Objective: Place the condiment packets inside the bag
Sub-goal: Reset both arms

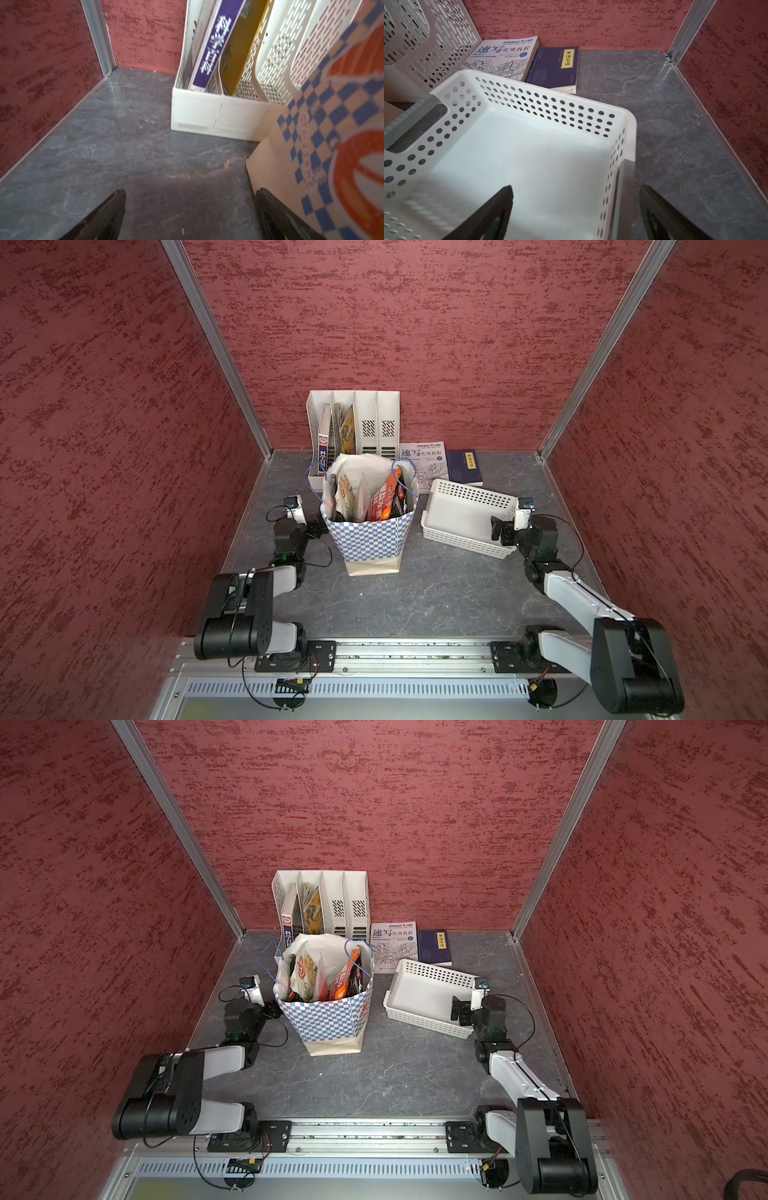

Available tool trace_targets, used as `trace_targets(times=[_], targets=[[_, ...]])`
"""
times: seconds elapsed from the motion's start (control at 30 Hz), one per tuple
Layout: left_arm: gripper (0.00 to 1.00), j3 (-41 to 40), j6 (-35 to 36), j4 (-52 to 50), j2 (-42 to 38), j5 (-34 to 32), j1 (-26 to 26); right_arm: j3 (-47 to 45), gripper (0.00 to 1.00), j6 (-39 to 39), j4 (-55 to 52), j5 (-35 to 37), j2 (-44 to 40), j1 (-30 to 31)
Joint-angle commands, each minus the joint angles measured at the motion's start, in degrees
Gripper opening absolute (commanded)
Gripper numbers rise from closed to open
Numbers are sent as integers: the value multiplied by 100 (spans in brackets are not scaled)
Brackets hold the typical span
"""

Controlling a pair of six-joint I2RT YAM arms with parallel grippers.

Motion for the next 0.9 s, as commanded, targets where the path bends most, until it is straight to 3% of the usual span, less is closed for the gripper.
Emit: trace_targets(times=[0.0, 0.2, 0.4, 0.87], targets=[[100, -222, 237, 1703, 435, 400, -34, -180, 99, -69, 1494, -94, 278, -21], [100, 578, 135, 31, 388, -174, -132, -149, 99, 69, 2387, -257, 960, -17], [100, 589, 176, 0, 378, -377, -231, 121, 99, 45, 3036, -328, 2134, 44], [100, 593, 209, 6, 385, -411, -259, 239, 99, 162, 2676, -32, 2099, 45]])
